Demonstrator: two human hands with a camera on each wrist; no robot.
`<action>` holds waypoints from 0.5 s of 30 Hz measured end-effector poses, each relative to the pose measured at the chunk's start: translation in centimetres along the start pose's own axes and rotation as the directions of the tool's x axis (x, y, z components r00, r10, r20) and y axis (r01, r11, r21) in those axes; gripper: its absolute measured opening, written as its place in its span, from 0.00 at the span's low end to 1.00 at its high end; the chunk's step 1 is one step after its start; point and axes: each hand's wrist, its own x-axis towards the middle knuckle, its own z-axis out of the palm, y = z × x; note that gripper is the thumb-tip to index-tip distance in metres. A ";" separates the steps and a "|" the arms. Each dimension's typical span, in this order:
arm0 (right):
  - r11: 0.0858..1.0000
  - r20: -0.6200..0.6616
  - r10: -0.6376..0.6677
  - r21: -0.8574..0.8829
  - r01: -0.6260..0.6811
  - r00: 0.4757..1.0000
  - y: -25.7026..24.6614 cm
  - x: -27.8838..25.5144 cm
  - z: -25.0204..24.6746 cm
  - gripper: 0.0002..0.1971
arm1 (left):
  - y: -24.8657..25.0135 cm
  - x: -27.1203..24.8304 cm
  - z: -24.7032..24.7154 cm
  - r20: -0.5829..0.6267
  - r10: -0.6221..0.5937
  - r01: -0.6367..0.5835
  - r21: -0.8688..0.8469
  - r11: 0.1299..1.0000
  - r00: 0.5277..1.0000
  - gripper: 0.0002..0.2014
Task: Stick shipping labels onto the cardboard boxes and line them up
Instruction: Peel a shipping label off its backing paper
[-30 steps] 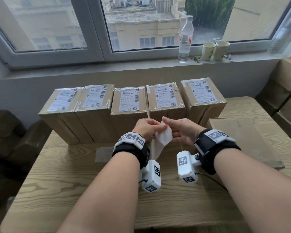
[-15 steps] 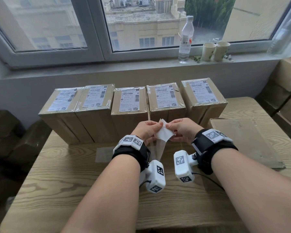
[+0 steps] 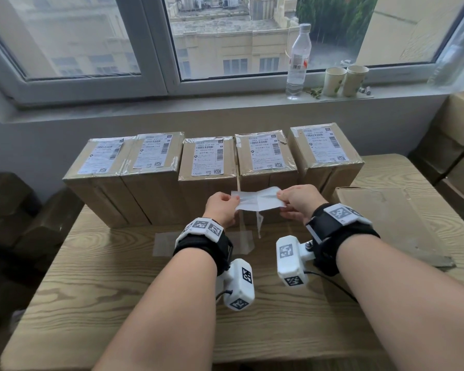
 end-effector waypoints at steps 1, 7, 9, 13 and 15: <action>1.000 -0.003 -0.006 0.004 0.006 1.000 0.0 0.0 0.0 0.05 | -0.2 0.1 -0.2 -0.006 -0.004 0.004 0.002 1.000 1.000 0.08; 0.999 -0.019 -0.011 -0.034 0.011 1.000 0.4 -0.1 -0.2 0.06 | -2.5 0.9 -2.4 -0.075 -0.070 0.068 -0.023 0.997 0.995 0.15; 1.000 -0.028 0.011 -0.019 -0.011 1.000 0.2 -0.3 0.1 0.02 | -2.8 0.8 -2.9 -0.080 -0.095 0.092 -0.042 0.995 0.992 0.14; 0.999 -0.050 -0.013 -0.041 0.011 0.999 0.1 -0.3 0.3 0.10 | -3.4 1.0 -4.0 -0.097 -0.126 0.120 -0.068 0.990 0.987 0.15; 0.999 -0.048 -0.007 -0.049 0.004 0.999 0.1 -0.3 0.5 0.12 | -3.9 1.3 -4.5 -0.106 -0.140 0.133 -0.070 0.989 0.984 0.14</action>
